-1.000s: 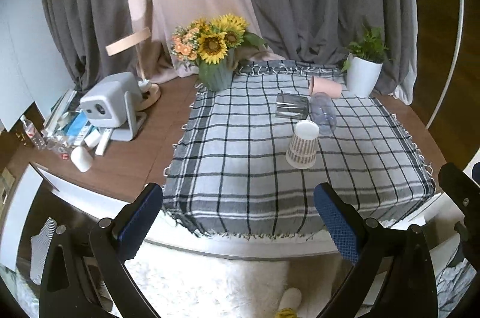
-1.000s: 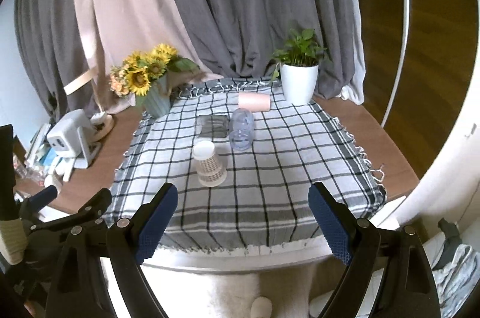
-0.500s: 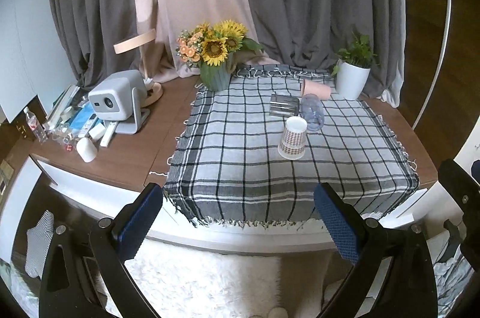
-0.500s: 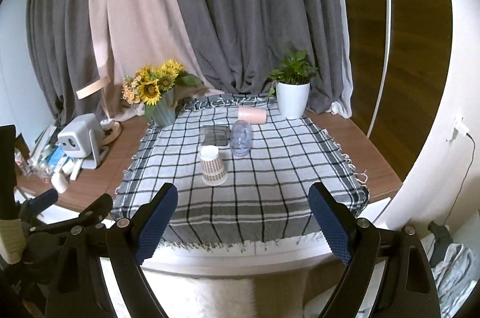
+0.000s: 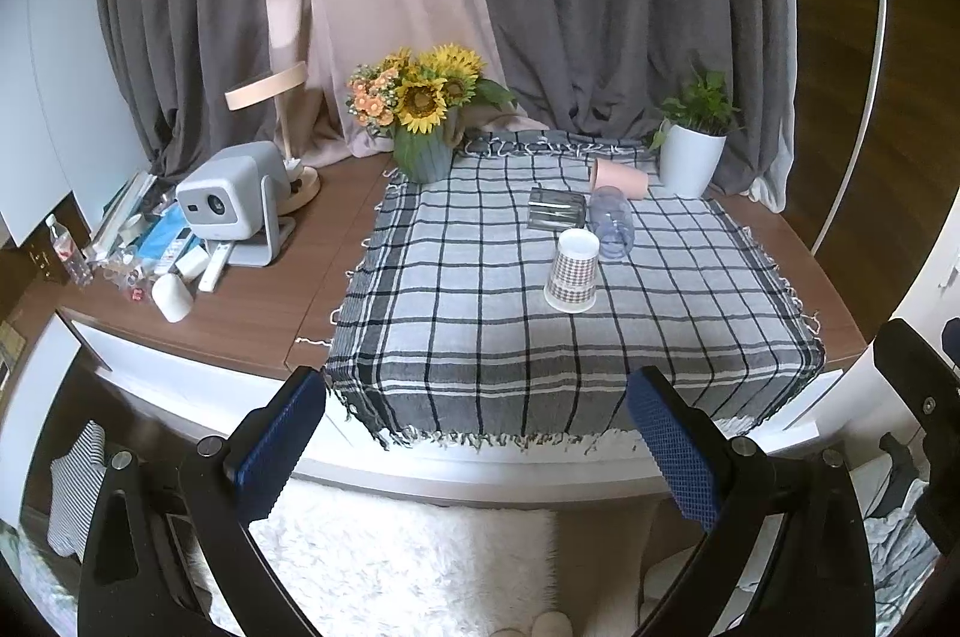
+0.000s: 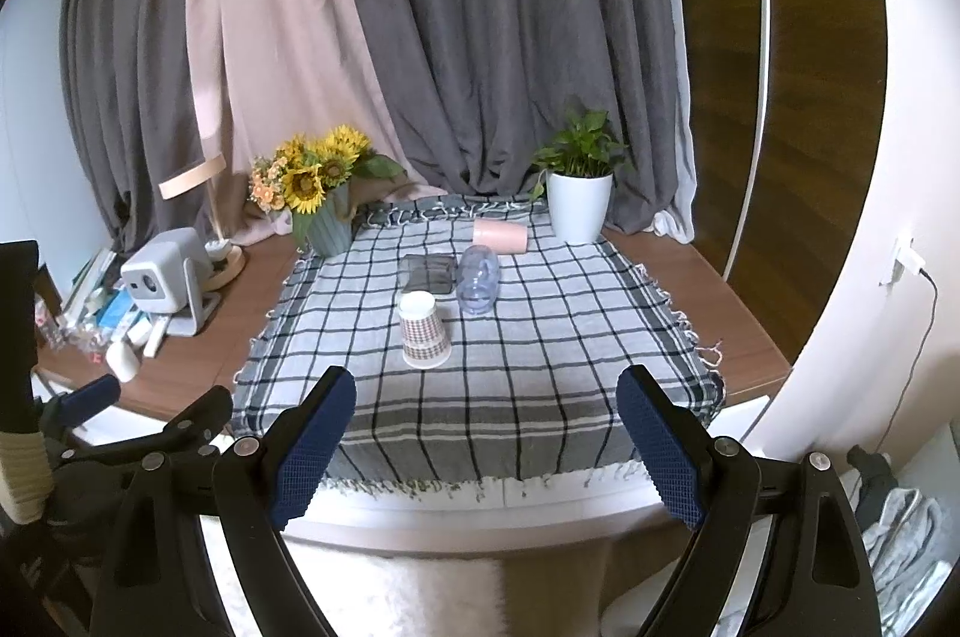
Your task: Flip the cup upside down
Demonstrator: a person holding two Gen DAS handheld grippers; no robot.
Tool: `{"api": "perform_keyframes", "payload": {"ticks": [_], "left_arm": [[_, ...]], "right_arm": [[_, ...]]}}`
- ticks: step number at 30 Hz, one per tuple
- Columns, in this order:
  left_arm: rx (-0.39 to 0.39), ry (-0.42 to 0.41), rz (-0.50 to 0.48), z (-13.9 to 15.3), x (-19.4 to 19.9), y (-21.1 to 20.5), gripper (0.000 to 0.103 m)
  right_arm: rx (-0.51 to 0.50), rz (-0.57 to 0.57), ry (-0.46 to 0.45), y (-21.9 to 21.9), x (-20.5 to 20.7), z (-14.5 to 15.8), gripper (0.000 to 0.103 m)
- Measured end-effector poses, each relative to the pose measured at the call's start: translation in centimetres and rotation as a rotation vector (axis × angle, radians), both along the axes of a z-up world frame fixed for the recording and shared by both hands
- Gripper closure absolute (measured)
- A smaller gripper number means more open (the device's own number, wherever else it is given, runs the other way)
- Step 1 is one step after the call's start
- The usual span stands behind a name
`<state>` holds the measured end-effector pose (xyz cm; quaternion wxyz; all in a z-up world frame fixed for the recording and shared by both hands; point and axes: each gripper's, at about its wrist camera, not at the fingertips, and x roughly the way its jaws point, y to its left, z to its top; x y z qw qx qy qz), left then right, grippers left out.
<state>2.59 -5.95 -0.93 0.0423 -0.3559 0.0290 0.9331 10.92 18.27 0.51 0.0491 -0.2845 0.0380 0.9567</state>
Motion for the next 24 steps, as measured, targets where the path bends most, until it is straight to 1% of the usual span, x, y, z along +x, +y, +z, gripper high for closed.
{"api": "perform_keyframes", "payload": {"ticks": [7, 24], "left_arm": [[-0.017, 0.023, 0.002, 0.38, 0.65, -0.08, 0.000], [-0.014, 0.024, -0.001, 0.62, 0.60, -0.44, 0.000]], "right_arm": [[0.002, 0.000, 0.007, -0.05, 0.58, 0.10, 0.014], [0.002, 0.006, 0.005, -0.09, 0.75, 0.26, 0.014]]}}
